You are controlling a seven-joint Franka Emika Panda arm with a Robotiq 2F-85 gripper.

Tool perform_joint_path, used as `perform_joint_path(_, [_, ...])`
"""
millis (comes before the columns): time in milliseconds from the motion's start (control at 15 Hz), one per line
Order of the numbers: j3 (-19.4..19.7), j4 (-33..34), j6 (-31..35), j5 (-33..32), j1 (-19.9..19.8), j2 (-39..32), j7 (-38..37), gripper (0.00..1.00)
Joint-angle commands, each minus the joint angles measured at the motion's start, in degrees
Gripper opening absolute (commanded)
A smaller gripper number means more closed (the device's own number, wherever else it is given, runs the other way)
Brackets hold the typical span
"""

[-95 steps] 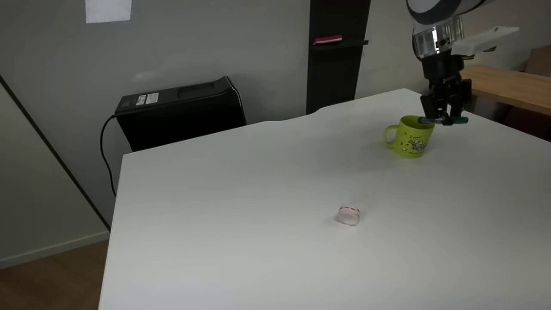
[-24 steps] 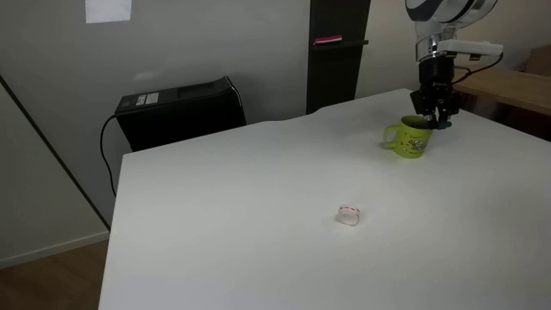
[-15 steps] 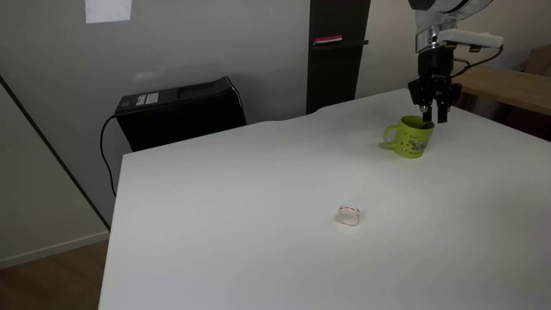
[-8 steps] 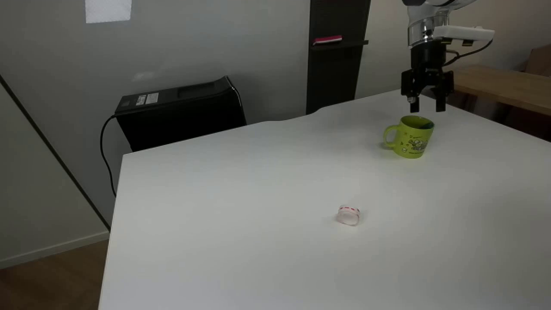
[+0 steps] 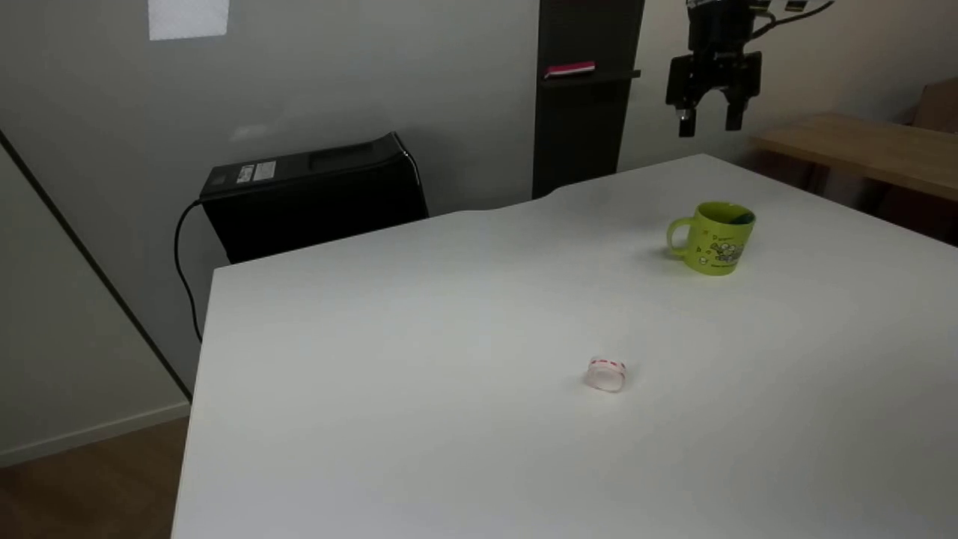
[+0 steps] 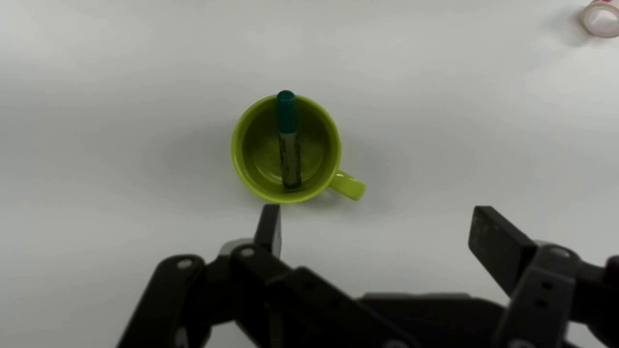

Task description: Pick up the pen from the table and put it in the cup.

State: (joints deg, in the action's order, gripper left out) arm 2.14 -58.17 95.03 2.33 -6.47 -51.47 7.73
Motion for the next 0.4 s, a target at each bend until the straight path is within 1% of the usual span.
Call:
perform_joint_path(0, [-0.46,-2.24,1.07,-0.17,0.06,2.07,-0.84,1.00])
perform_joint_path(67, [-0.54,-3.59,1.36,-0.23,0.27,3.38,-0.93,1.00])
perform_joint_path(133, [-0.60,-3.59,1.30,-0.24,0.30,3.52,-0.88,1.00])
perform_joint_path(333, [-0.58,-3.59,1.39,-0.24,0.06,2.66,-0.74,1.00])
